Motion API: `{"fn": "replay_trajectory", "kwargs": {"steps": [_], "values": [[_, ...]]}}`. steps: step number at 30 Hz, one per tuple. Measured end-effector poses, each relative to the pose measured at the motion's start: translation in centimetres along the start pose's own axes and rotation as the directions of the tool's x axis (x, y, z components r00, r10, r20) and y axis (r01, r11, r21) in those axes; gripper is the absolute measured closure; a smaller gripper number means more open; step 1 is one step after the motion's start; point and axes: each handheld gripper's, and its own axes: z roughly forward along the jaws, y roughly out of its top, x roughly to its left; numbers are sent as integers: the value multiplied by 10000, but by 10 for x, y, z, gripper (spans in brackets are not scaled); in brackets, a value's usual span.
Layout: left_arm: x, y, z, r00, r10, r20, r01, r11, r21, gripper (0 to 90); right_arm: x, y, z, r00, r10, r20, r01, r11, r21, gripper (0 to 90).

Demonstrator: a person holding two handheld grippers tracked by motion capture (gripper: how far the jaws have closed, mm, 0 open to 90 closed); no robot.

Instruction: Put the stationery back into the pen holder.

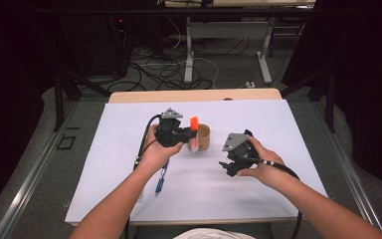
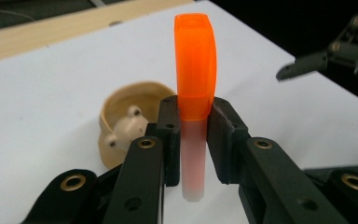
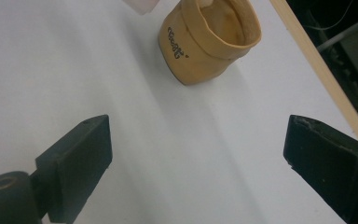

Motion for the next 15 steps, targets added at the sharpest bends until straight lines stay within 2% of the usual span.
{"fn": "replay_trajectory", "kwargs": {"steps": [1, 2, 3, 4, 5, 6, 8, 9, 11, 14, 15], "values": [[0, 2, -1, 9999, -119, -112, 117, 9998, -168, 761, 0, 0, 0, 10000, 0, 0, 0, 10000, 0, 75], [1, 5, -2, 9999, -60, -136, 55, 9995, -322, 761, -3, -3, 0, 9981, 601, -96, -602, 9981, -127, 75], [2, 7, -3, 9998, -13, -184, 6, 9992, -390, 761, -3, -3, 0, 9981, 601, -96, -602, 9981, -127, 75], [3, 9, -4, 9997, -9, -229, -3, 9986, -535, 761, -4, -6, 0, 9933, 1131, -231, -1136, 9933, -213, 75], [3, 12, -5, 9996, -17, -280, -2, 9977, -675, 761, -4, -6, 0, 9933, 1131, -231, -1136, 9933, -213, 75], [3, 14, -7, 9993, -61, -355, 33, 9969, -784, 762, -6, -10, 0, 9809, 1878, -515, -1899, 9810, -398, 75], [5, 19, -8, 9991, 2, -419, -38, 9962, -866, 761, -7, -14, 0, 9675, 2428, -705, -2470, 9673, -581, 75], [5, 21, -8, 9987, -98, -501, 47, 9947, -1023, 761, -7, -14, 0, 9675, 2428, -705, -2470, 9673, -581, 75], [5, 26, -9, 9984, -154, -544, 83, 9917, -1283, 761, -8, -20, 1, 9544, 2893, -736, -2949, 9520, -821, 75], [7, 32, -11, 9979, -135, -633, 43, 9896, -1435, 762, -10, -25, 1, 9490, 3067, -737, -3126, 9456, -904, 75], [7, 34, -10, 9975, -197, -679, 87, 9874, -1577, 762, -9, -27, 2, 9431, 3248, -709, -3308, 9379, -1045, 75]]}}
